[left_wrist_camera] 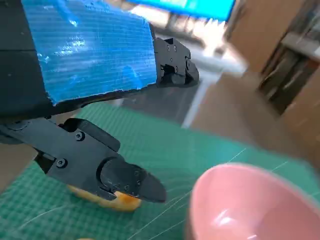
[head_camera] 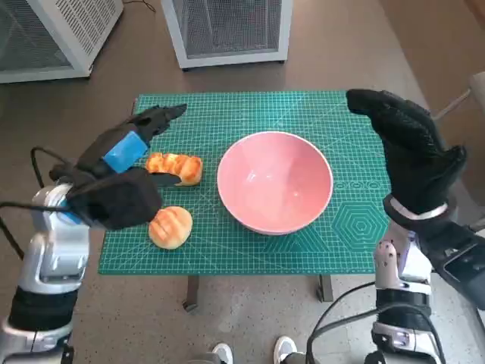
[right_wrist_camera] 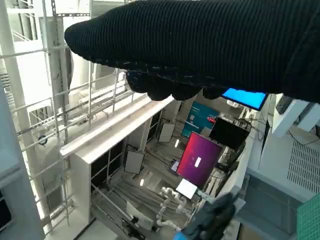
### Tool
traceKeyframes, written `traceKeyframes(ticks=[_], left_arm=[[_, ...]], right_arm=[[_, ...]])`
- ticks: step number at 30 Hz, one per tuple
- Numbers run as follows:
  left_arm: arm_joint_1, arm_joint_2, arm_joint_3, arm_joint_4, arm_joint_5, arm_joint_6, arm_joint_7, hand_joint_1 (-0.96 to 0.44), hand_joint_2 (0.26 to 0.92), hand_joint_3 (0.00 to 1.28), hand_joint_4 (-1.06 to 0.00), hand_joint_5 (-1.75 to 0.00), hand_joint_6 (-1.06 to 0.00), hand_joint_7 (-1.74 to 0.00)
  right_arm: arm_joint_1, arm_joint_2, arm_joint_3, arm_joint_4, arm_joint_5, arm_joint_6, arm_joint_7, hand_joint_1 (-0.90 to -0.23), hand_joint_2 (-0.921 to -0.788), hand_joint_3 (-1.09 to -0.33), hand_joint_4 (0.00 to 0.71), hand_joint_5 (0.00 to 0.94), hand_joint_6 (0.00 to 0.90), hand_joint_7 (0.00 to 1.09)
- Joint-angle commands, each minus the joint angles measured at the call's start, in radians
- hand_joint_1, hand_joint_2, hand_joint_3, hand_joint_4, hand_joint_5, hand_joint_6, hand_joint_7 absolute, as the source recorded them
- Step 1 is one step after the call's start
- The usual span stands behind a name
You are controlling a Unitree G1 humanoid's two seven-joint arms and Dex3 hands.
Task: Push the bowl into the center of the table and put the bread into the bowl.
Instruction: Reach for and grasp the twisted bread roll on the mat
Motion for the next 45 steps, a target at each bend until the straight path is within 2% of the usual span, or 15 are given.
traceKeyframes(ticks=[1,6,12,23,31,36,39,42,44,45], left_arm=[[-0.056,0.006,-0.057,0.067,0.037,0.033,-0.028,0.0,0.756,0.01,-0.08,0.0,-0.28,-0.05],[-0.112,-0.001,-0.126,0.172,0.083,0.041,-0.041,-0.01,0.757,0.01,-0.08,0.0,-0.27,-0.04],[-0.172,-0.025,-0.181,0.315,0.114,0.017,-0.014,-0.05,0.757,0.01,-0.07,0.0,-0.27,-0.02],[-0.311,-0.093,-0.262,0.697,0.151,-0.087,0.096,-0.1,0.757,0.01,-0.08,-0.01,-0.28,-0.02],[-0.401,-0.141,-0.281,0.955,0.139,-0.148,0.174,-0.1,0.76,0.01,-0.13,-0.02,-0.3,-0.02],[-0.43,-0.161,-0.279,1.05,0.129,-0.169,0.212,-0.01,0.79,0.02,-0.2,-0.03,-0.35,-0.04],[-0.438,-0.169,-0.293,1.105,0.143,-0.208,0.267,0.02,0.822,0.04,-0.27,-0.04,-0.41,-0.05],[-0.434,-0.17,-0.314,1.139,0.16,-0.255,0.334,0.03,0.855,0.05,-0.43,-0.06,-0.51,-0.08],[-0.425,-0.165,-0.332,1.156,0.176,-0.298,0.386,0.03,0.877,0.05,-0.6,-0.1,-0.62,-0.11],[-0.42,-0.162,-0.344,1.165,0.187,-0.321,0.414,0.03,0.881,0.05,-0.64,-0.11,-0.64,-0.12]], right_arm=[[0.029,-0.008,0.005,-0.011,0.0,0.021,-0.003,-0.511,-0.921,-0.492,0.331,0.01,0.055,0.54],[0.036,-0.007,0.008,-0.018,-0.002,0.029,-0.01,-0.508,-0.921,-0.49,0.332,0.009,0.055,0.54],[0.034,-0.006,0.006,-0.01,0.0,0.029,-0.009,-0.506,-0.921,-0.491,0.332,0.008,0.055,0.54],[0.036,-0.003,0.007,-0.003,-0.002,0.026,-0.012,-0.506,-0.921,-0.491,0.333,0.006,0.054,0.54],[0.04,-0.004,0.006,0.0,-0.001,0.02,-0.008,-0.506,-0.921,-0.492,0.333,0.006,0.053,0.54],[0.044,-0.002,0.006,-0.006,-0.003,0.018,-0.012,-0.506,-0.921,-0.492,0.333,0.005,0.053,0.54],[0.05,0.0,0.007,-0.016,-0.005,0.017,-0.016,-0.506,-0.921,-0.492,0.334,0.005,0.052,0.54],[0.054,0.0,0.007,-0.021,-0.005,0.016,-0.018,-0.506,-0.921,-0.492,0.334,0.005,0.051,0.54],[0.056,0.0,0.007,-0.024,-0.004,0.015,-0.019,-0.506,-0.921,-0.492,0.334,0.005,0.05,0.54],[0.057,0.0,0.007,-0.025,-0.004,0.015,-0.019,-0.506,-0.921,-0.491,0.334,0.005,0.049,0.54]])
